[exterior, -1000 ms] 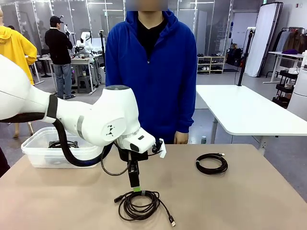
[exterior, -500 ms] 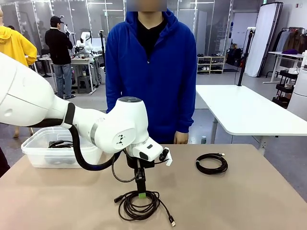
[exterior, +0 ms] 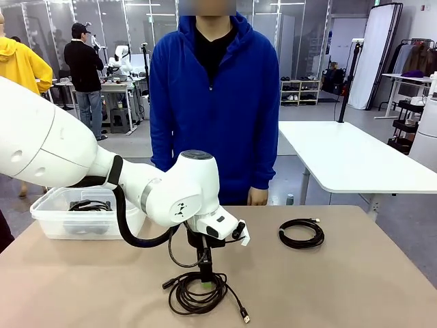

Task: Organize and store the cables.
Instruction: Place the USB Extension Cable into the Organizing box.

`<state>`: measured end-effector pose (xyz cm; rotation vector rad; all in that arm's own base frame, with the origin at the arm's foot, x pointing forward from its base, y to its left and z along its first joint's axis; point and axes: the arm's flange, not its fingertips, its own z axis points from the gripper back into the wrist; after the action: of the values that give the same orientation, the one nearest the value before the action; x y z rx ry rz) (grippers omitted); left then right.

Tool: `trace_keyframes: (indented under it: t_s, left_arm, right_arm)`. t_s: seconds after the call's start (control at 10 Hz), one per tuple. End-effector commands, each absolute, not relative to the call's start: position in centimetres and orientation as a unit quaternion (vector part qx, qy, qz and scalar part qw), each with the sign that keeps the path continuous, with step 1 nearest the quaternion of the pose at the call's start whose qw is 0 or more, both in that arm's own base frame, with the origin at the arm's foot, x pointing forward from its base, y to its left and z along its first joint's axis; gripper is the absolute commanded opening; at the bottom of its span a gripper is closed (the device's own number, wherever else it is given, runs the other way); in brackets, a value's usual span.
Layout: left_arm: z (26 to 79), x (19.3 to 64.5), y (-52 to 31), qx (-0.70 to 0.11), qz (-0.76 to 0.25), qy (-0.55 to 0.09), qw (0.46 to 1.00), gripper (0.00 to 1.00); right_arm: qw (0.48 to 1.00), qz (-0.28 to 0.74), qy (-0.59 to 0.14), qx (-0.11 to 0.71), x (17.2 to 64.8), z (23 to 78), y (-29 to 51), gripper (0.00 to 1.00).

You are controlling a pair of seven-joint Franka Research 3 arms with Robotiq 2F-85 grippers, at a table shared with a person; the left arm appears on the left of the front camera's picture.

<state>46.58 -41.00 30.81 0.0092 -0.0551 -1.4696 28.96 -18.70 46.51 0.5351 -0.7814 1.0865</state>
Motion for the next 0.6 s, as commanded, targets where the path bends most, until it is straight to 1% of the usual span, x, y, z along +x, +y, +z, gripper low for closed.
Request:
trace_keyframes:
  t_s: [0.0, 0.1, 0.3, 0.4, 0.5]
  left_arm:
    - [30.66, 46.85, -41.42, 0.019, -0.655, -0.046, 0.754, 0.91]
    - [30.52, 46.77, -41.35, 0.026, -0.656, -0.039, 0.753, 0.71]
    - [30.59, 46.79, -41.38, 0.027, -0.656, -0.029, 0.754, 0.13]
    - [30.69, 46.8, -41.5, 0.027, -0.656, -0.026, 0.754, 0.0]
    - [30.88, 46.9, -41.66, 0.024, -0.657, -0.023, 0.753, 0.0]
  right_arm:
    - [0.744, 0.502, -0.366, 0.245, 29.02, 46.41, -18.72, 1.0]
    - [0.744, 0.502, -0.366, 0.245, 29.02, 46.41, -18.72, 1.0]
    - [0.744, 0.502, -0.366, 0.245, 29.02, 46.41, -18.72, 1.0]
    - [0.744, 0.502, -0.366, 0.245, 29.02, 46.41, -18.72, 1.0]
    - [0.744, 0.502, -0.366, 0.245, 29.02, 46.41, -18.72, 1.0]
